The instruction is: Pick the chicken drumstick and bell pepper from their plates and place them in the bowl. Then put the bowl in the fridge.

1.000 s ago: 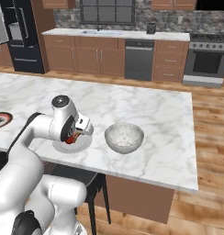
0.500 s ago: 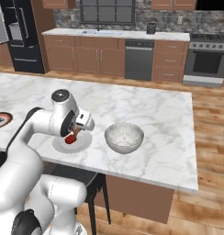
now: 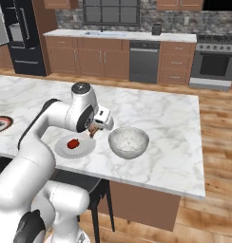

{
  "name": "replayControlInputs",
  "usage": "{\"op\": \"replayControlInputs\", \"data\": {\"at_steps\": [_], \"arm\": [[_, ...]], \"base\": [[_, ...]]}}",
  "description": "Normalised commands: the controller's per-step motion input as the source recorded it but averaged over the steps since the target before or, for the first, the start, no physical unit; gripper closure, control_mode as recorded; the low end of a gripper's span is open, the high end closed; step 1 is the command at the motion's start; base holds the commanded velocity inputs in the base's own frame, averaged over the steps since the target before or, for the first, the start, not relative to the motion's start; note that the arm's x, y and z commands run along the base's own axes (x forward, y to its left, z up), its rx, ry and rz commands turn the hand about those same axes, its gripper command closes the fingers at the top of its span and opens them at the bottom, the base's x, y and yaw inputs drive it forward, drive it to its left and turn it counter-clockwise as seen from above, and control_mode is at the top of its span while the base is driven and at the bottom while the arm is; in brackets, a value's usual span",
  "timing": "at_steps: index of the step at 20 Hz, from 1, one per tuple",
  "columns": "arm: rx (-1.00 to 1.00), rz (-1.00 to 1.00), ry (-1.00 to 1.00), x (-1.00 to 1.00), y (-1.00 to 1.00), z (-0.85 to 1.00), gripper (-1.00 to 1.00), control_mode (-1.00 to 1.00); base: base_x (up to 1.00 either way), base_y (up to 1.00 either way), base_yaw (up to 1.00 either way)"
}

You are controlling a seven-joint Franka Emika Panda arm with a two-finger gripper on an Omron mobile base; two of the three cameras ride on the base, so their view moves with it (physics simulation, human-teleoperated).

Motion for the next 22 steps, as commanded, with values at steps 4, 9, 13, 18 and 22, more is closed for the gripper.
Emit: {"op": "replayControlInputs", "data": {"at_steps": [4, 9, 13, 18, 22], "arm": [[0.0, 0.0, 0.15, 0.22, -0.71, -0.16, 1.0, -1.0], [0.0, 0.05, 0.03, 0.37, -0.38, -0.23, 1.0, -1.0], [0.0, 0.03, 0.0, 0.32, -0.22, -0.4, 1.0, -1.0], [-0.08, 0.0, 0.0, 0.21, -0.16, -0.47, 1.0, -1.0], [-0.08, 0.0, 0.09, 0.3, -0.18, -0.34, 1.0, -1.0]], "base": [[0.0, 0.0, 0.0], [0.0, 0.0, 0.0], [0.0, 0.0, 0.0], [0.0, 0.0, 0.0], [0.0, 0.0, 0.0]]}}
